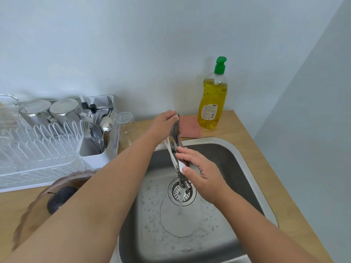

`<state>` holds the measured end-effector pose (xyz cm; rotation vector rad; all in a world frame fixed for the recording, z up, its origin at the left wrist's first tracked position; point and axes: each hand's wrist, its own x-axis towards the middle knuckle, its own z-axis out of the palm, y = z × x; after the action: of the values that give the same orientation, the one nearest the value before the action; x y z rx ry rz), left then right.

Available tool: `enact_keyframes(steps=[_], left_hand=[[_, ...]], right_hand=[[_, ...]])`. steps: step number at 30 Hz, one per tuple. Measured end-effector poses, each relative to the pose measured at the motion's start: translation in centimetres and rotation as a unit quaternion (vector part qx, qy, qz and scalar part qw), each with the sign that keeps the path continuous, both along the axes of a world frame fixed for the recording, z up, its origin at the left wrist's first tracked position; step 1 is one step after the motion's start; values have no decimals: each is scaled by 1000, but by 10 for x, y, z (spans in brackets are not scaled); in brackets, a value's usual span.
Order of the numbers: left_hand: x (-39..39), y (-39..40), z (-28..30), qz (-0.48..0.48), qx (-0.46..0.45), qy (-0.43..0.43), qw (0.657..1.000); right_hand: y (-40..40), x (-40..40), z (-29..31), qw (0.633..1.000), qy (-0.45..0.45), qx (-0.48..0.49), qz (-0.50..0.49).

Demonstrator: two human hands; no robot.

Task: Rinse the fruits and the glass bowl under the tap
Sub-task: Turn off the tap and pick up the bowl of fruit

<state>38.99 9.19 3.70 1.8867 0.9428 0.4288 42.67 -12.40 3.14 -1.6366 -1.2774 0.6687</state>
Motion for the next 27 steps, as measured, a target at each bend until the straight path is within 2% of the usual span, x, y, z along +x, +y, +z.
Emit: enact_keyframes(steps=[12, 21, 27], left_hand=[[6, 1, -11, 4, -13, -35, 999], [2, -11, -20, -16, 82, 20, 996], [-1, -19, -6, -16, 97, 64, 993]], right_hand=[[-2, 8, -9, 999, 22, 34, -3], [-3, 11, -12, 999, 27, 42, -4], [-5, 14, -8, 999, 5, 34, 5]])
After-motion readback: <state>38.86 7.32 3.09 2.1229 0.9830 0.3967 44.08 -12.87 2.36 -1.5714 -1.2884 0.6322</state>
